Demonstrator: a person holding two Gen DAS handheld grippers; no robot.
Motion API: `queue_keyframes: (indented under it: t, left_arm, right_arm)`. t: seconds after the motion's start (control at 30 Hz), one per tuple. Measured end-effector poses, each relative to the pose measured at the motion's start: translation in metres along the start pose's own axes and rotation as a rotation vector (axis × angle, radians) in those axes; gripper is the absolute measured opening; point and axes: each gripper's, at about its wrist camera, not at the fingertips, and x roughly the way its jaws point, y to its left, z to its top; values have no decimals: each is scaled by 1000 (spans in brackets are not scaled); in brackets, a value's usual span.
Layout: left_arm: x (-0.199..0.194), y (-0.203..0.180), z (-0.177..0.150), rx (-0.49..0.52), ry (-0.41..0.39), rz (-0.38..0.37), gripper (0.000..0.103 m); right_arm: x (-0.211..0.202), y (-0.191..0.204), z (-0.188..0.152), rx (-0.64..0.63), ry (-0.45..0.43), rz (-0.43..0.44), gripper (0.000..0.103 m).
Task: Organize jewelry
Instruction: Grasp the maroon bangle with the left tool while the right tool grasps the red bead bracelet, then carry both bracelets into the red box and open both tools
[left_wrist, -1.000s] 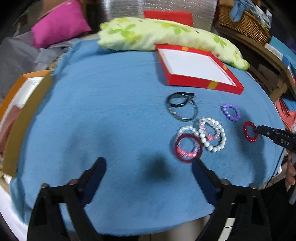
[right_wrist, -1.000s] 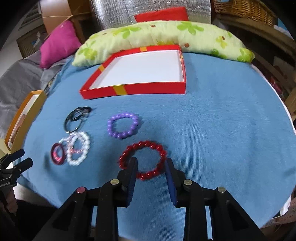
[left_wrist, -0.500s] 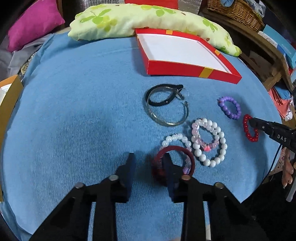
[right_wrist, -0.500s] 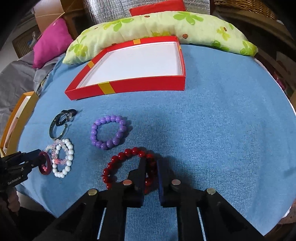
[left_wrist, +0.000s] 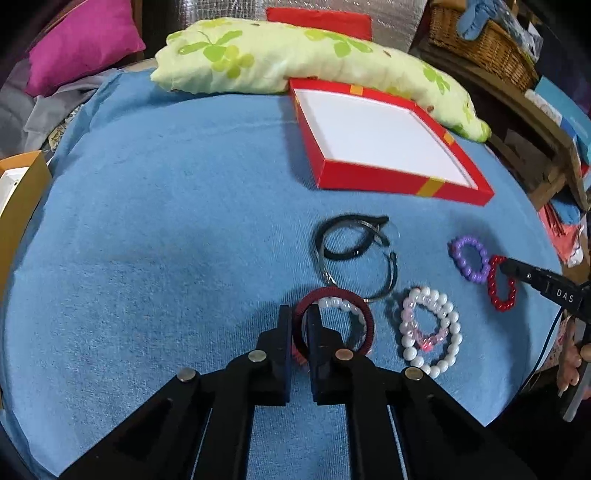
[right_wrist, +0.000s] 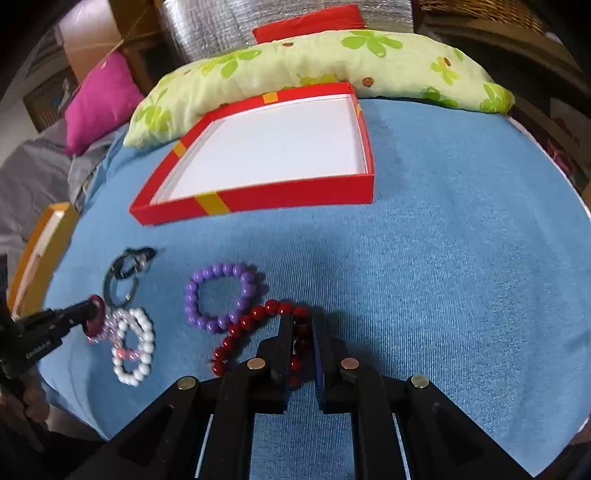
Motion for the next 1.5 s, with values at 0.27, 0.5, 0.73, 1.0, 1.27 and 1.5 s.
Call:
queue_keyframes:
  t: [0.27, 0.5, 0.73, 1.0, 1.27, 1.5]
  left_arm:
    - [-26, 2, -3, -11, -94, -41, 8]
    - [-37, 7, -4, -38, -137, -21, 8]
    - [-43, 2, 5, -44, -166, -36, 8]
    - [-37, -11, 62, -49, -230, -55, 8]
    - [10, -37, 114, -22, -214, -72, 8]
    - [49, -51, 131, -3, -145, -54, 8]
  right_arm:
    - [-16, -5, 1, 47, -60, 98, 10]
    - [-28, -11, -2, 80, -83, 151, 10]
    - [-41, -11, 6, 92, -129, 196, 10]
    - [-43, -6, 50, 118, -211, 236, 10]
    - [-14, 2, 101, 160, -229, 299, 11]
    - [32, -1, 118, 183, -157, 274, 11]
